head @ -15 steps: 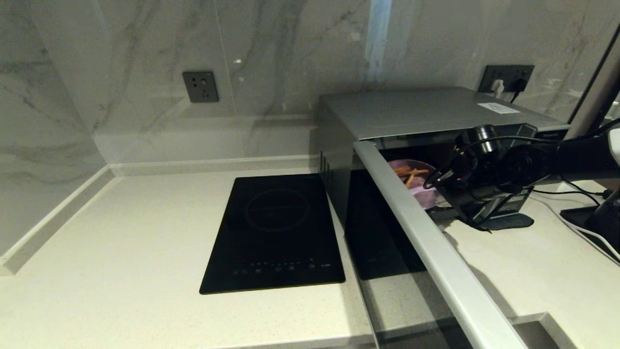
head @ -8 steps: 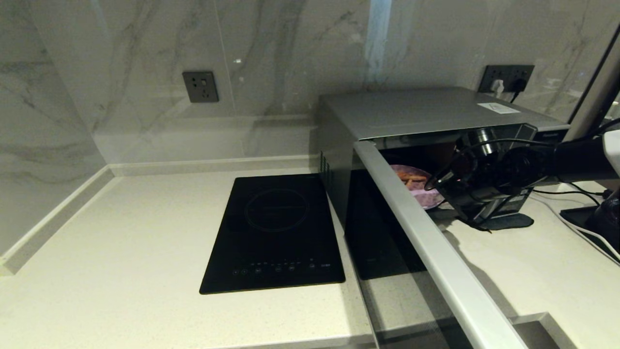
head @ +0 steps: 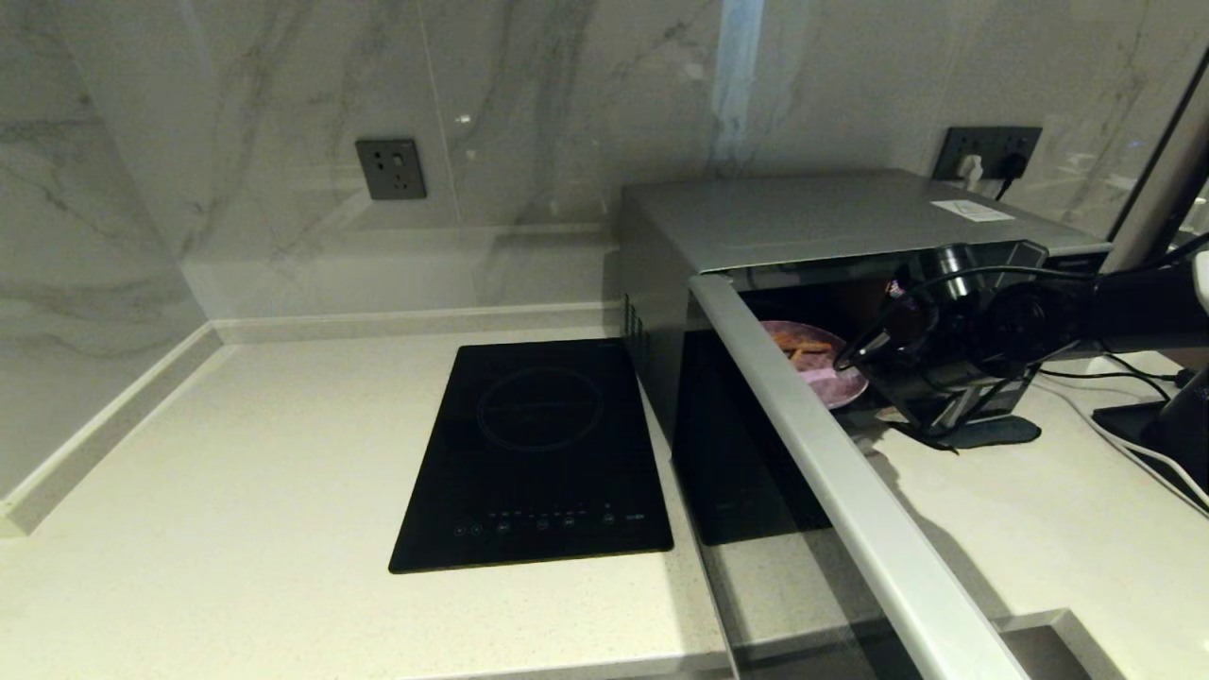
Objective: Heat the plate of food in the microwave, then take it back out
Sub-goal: Close the microwave oven
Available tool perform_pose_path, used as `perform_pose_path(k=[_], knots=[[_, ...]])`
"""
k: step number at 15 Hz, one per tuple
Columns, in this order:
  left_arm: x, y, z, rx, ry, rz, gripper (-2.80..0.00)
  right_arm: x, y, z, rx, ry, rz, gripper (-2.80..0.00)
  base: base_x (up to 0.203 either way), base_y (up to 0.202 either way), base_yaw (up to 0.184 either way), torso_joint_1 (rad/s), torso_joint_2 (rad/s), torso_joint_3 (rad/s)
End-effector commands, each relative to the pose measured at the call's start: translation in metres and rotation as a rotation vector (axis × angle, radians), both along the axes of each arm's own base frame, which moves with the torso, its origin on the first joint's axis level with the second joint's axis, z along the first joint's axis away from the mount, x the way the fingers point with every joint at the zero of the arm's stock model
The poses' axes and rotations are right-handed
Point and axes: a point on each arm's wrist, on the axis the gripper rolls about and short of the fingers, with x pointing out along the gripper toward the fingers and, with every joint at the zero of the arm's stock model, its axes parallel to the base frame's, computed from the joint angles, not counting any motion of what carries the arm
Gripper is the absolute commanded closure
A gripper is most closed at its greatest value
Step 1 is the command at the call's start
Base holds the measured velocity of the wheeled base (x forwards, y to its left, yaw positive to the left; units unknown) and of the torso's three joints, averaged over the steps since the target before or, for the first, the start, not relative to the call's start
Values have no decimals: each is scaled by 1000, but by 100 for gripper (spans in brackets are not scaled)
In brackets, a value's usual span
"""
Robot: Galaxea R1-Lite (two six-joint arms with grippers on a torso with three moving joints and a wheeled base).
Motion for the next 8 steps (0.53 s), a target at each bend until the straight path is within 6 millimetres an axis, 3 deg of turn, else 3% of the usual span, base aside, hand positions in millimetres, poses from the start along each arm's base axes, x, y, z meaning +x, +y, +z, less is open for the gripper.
perform_pose_path(k=[1,4,8], knots=[[0,0,0,-1,1,1,0,-14,-1,22,6,-39,-5,-280,0,0,0,0,0,0],[0,0,0,-2,1,1,0,-46,-5,47,-6,-58,-11,-280,0,0,0,0,0,0],[0,0,0,-2,1,1,0,-115,-24,98,-99,-54,-14,-280,0,0,0,0,0,0]])
